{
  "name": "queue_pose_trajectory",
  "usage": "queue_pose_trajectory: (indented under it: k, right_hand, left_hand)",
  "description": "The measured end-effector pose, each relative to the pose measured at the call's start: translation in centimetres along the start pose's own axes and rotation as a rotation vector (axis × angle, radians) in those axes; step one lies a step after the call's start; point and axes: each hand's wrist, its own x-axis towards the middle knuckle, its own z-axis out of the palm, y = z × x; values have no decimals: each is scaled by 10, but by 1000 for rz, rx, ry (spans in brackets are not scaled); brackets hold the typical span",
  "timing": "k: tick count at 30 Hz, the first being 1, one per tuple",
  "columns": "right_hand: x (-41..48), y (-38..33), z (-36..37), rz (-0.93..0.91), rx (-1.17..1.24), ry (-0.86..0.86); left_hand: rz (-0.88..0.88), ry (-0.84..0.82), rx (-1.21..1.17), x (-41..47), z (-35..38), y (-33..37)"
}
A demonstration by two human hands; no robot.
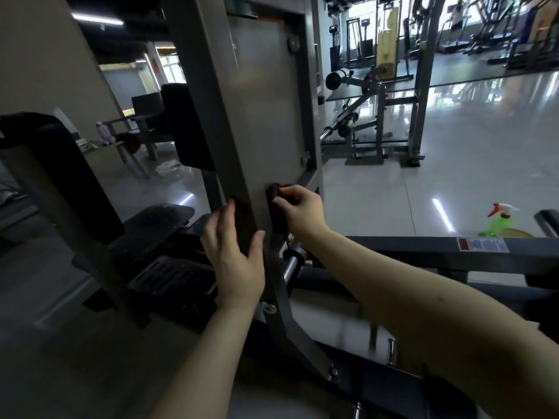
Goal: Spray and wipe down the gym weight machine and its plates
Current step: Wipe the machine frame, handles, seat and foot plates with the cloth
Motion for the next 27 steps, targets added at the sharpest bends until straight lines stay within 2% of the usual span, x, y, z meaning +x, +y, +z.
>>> queue_pose_trajectory:
  k: [2,4,9,12,14,20,24,27]
  right_hand:
    - [6,-5,-15,-33,1,22]
    - [19,-11,-27,-141,-60,47]
    - [4,12,-34,-241,-650,-327]
    - [-15,25,-38,-466,-726,-427]
    - [-18,24,-38,-544,-757,-484]
    - [13,28,-40,-681,-758,-499]
    - [47,47,-48,-652,-799,-395]
    - [80,63,-55,-558,-844,-317]
  left_hand:
    - [18,0,5,1,0,-1]
    - [9,-11,17,3,-1,-2]
    - [-8,-32,3,0,-4,-4]
    - [-13,-23,-5,0,-1,-3]
    - [3,-3,3,0,0,-3]
    - [59,32,-11,0,3,-8]
    - [125,61,25,-3,7,-13]
    - [133,78,56,-3,11,-16]
